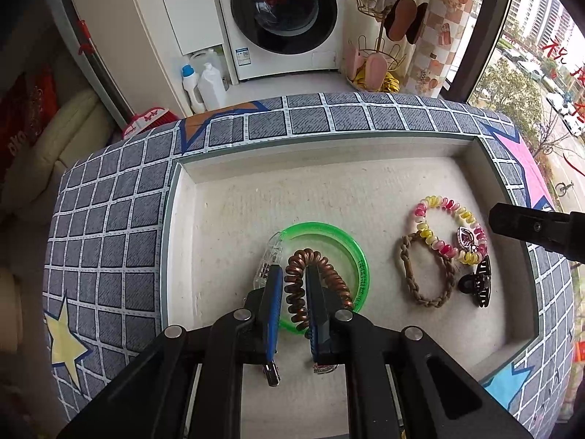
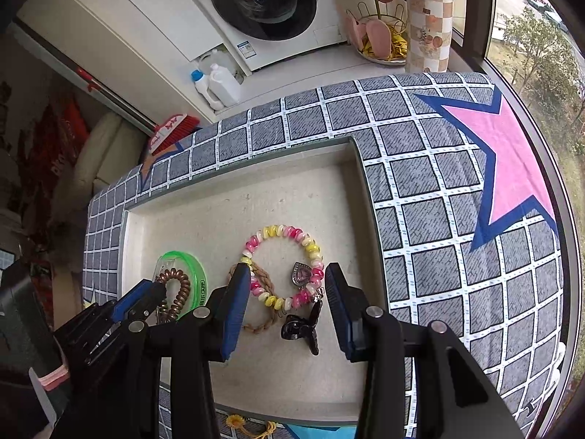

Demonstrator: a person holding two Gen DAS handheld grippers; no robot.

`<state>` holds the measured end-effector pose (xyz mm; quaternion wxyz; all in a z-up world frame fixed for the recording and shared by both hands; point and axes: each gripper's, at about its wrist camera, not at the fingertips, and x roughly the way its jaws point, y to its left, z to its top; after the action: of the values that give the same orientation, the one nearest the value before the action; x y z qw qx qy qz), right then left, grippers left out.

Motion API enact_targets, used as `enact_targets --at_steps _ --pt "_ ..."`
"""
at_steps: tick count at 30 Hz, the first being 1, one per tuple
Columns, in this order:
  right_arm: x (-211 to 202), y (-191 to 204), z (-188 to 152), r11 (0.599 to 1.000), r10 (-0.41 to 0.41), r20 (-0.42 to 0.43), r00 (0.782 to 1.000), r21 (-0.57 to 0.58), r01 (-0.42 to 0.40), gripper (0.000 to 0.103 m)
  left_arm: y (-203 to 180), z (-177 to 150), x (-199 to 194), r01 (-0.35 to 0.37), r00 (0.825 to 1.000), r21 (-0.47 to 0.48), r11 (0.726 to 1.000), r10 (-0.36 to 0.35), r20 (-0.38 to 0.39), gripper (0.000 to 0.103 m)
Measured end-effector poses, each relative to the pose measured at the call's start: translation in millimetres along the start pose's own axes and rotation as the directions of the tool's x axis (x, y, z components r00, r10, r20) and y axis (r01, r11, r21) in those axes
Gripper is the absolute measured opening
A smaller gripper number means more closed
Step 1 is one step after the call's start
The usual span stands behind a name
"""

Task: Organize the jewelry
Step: 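Open the right tool to drop the bracelet while the left releases the coil hair tie, then withdraw both tools toward the sunflower hair tie and tassel keychain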

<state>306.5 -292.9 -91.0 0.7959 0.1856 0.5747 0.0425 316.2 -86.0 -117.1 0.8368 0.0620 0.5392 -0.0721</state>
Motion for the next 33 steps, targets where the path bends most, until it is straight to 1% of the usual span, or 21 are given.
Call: enact_targets --at_steps 7,8,9,10,11,12,14,17,19,21,23,24,26,31,33 --pt "-8 0 -9 1.000 0.017 0.000 1.000 0.007 -0.017 0.046 2 4 -8 0.031 0.999 -0.018 0.999 -0.031 0.019 0.025" --pt "-9 -1 -11 1.000 0.022 -0.002 1.000 0.012 -0.022 0.046 3 4 -9 0.036 0.999 -0.022 0.999 -0.036 0.022 0.033" --pt "-10 -3 -12 1.000 0.024 -0.003 1.000 0.016 -0.024 0.046 4 4 -11 0.037 0.999 -0.029 0.999 -0.037 0.024 0.082" --pt "-10 -3 -12 0.999 0.025 -0.003 1.000 0.020 -0.024 0.046 6 4 -14 0.020 0.999 -0.045 0.999 -0.018 0.036 0.103" --pt "-11 -4 -13 0.999 0.027 -0.004 1.000 0.024 -0.026 0.046 8 3 -21 -0.001 0.997 -0.061 0.998 0.006 0.081 0.103" --pt "-12 -5 -14 0.999 0.030 -0.006 1.000 0.027 -0.029 0.047 9 3 -26 0.000 0.995 -0.062 0.998 0.006 0.099 0.103" --pt "-13 -6 -15 0.999 0.032 -0.004 0.999 0.031 -0.031 0.048 11 5 -26 0.019 0.996 -0.065 0.998 -0.013 0.085 0.103" --pt "-15 -7 -16 0.999 0.030 -0.005 1.000 0.034 -0.029 0.052 12 5 -30 0.007 0.996 -0.065 0.998 -0.001 0.086 0.103" --pt "-16 -8 -18 0.999 0.036 -0.006 0.999 0.037 -0.036 0.058 12 3 -33 0.005 0.996 -0.062 0.998 0.000 0.086 0.103" --pt "-19 -7 -20 0.999 0.043 -0.004 0.999 0.034 -0.043 0.070 12 0 -38 -0.001 0.996 -0.056 0.998 0.006 0.089 0.103" --pt "-22 -4 -24 0.998 0.049 -0.001 0.999 0.027 -0.049 0.071 12 -5 -42 -0.010 0.996 -0.051 0.999 0.015 0.088 0.103" --pt "-24 -3 -26 0.999 0.048 0.000 0.999 0.022 -0.048 0.074 13 -8 -43 -0.024 0.996 -0.049 0.999 0.028 0.086 0.103" --pt "-28 -1 -31 0.999 0.039 0.011 0.999 0.016 -0.040 0.083 15 -16 -46 -0.039 0.996 -0.045 0.998 0.042 0.079 0.103" --pt "-39 0 -44 0.998 0.061 0.025 0.998 0.027 -0.062 0.084 18 -36 -52 -0.041 0.997 -0.038 0.998 0.043 0.068 0.103" --pt "-43 -1 -48 0.997 0.068 0.031 0.997 0.030 -0.069 0.084 20 -44 -54 -0.028 0.998 -0.036 0.999 0.030 0.057 0.103"
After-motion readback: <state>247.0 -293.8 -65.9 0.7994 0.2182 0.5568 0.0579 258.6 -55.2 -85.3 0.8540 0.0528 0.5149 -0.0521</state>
